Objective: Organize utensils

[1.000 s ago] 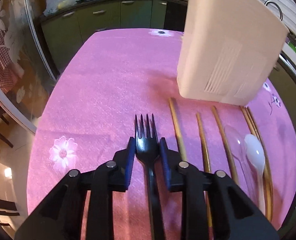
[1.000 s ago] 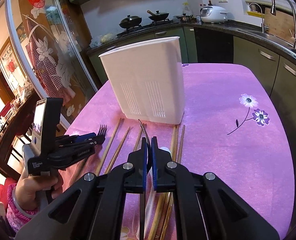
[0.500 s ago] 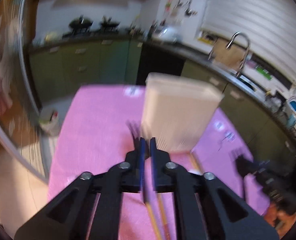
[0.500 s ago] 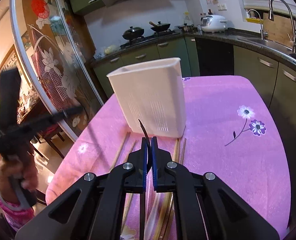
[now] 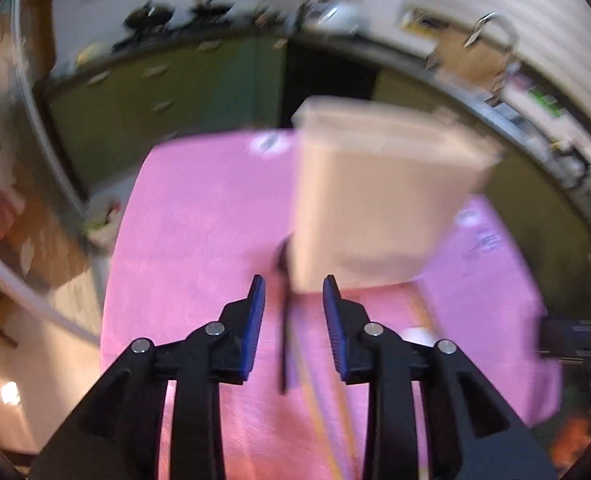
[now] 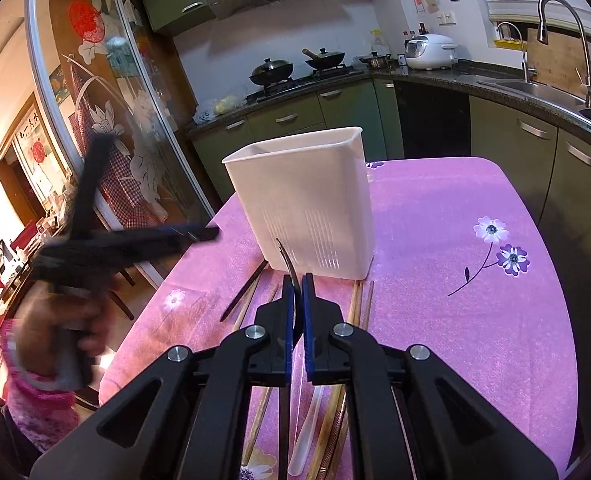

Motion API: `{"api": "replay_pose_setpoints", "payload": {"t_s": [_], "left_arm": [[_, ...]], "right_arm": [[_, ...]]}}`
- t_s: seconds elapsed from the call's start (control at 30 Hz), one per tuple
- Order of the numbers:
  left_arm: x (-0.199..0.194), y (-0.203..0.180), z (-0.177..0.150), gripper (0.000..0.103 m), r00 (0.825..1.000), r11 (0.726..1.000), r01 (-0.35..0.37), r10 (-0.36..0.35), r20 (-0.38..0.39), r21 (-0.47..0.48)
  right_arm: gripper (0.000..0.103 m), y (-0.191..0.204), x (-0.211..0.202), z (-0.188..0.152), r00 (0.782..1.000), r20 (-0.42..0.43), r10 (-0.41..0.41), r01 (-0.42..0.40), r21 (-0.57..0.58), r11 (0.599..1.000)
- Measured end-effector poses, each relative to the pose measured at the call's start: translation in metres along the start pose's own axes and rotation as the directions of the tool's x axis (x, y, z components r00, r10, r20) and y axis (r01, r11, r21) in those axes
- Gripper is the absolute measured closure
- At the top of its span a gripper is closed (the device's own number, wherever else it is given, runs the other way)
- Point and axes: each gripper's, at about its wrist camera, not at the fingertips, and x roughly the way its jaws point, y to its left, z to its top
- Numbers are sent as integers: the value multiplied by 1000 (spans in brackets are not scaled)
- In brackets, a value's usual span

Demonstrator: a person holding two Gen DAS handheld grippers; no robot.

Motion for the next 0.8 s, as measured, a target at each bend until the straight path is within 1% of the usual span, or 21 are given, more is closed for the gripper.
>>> {"api": "replay_pose_setpoints", "payload": {"t_s": [0.03, 0.07, 0.17, 0.23, 0.33, 0.43, 0.47, 0.53, 0.57, 0.6, 0.67, 0.73, 0.77, 0.8], "left_arm": [[15, 3, -1, 74, 1000, 1000, -17, 17, -25, -2], [23, 4, -1, 75, 999, 1000, -16, 16, -36, -2], [51, 6, 1, 74, 996, 1000, 24, -24, -82, 3], [57, 4, -1, 74, 996, 999, 44, -42, -76, 29], [56, 5, -6, 74, 995, 996, 75, -72, -73, 46], [49, 9, -6, 74, 996, 996, 67, -64, -60, 54], [43, 11, -7, 74, 997, 997, 68, -66, -51, 48], [31, 16, -7, 73, 997, 997, 70, -70, -15, 26], [23, 18, -7, 71, 998, 998, 65, -65, 13, 17], [18, 19, -6, 69, 998, 998, 61, -61, 29, 18], [8, 17, -5, 69, 997, 998, 55, -56, 51, 28], [1, 17, -5, 69, 997, 998, 53, -56, 60, 39], [-1, 19, -5, 69, 997, 998, 55, -58, 60, 39], [-4, 19, -5, 68, 996, 998, 56, -59, 62, 39]], "right_arm": [[98, -1, 0, 0, 1000, -1, -1, 1, 0, 1000], [98, -1, 0, 0, 1000, -1, -1, 1, 1, 1000], [98, -4, 0, 1, 1000, -3, -7, 7, 7, 1000], [98, -7, 0, 1, 1000, -4, -9, 9, 11, 1000], [98, -10, 0, 2, 1000, -1, -5, 5, 15, 1000], [98, -11, -3, 13, 999, 26, 31, -31, 15, 999], [98, -10, -5, 19, 998, 41, 38, -39, 8, 999], [98, -4, -14, 42, 992, 111, 59, -57, -25, 998], [98, -1, -17, 52, 988, 140, 62, -57, -37, 998], [98, 4, -20, 68, 979, 192, 64, -54, -56, 997], [98, 10, -22, 93, 961, 269, 65, -46, -76, 996], [98, 14, -18, 123, 932, 360, 43, -18, -74, 997], [98, 15, -15, 133, 921, 389, 31, -5, -69, 998], [98, 15, -10, 145, 901, 433, 13, 14, -60, 998]]}}
